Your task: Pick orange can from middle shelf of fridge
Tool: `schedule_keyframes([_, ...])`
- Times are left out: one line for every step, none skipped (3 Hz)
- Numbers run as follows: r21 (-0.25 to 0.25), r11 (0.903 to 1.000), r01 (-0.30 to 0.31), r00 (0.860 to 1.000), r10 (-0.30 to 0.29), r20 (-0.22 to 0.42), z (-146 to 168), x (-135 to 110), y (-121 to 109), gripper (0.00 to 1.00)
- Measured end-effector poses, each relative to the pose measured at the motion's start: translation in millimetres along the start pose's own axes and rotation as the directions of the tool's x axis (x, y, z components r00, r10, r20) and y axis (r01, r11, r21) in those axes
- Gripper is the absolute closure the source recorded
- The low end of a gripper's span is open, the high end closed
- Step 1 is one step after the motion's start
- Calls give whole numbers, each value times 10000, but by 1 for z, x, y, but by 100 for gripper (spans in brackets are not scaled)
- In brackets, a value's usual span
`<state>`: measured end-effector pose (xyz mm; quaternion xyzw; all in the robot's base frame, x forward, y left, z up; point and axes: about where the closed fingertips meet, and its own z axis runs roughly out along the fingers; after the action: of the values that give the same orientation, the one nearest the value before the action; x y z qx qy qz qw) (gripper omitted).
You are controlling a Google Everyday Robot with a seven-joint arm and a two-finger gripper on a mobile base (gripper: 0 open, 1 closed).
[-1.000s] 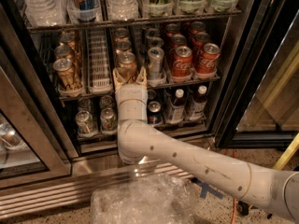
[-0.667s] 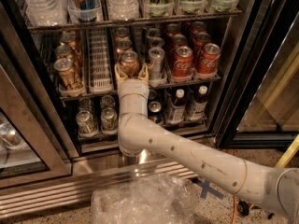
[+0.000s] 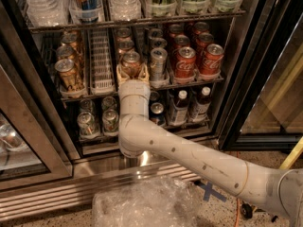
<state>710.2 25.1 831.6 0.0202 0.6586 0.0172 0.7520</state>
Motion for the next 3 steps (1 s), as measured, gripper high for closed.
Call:
schedule_keyframes([0,10000,0,10000,0,0,-1,0,4,82])
schedule_keyframes([0,10000,0,10000,0,0,-1,0,5,100])
schedule_keyframes([-48,9998,211,9988,-209,452,-8,-7,3,100])
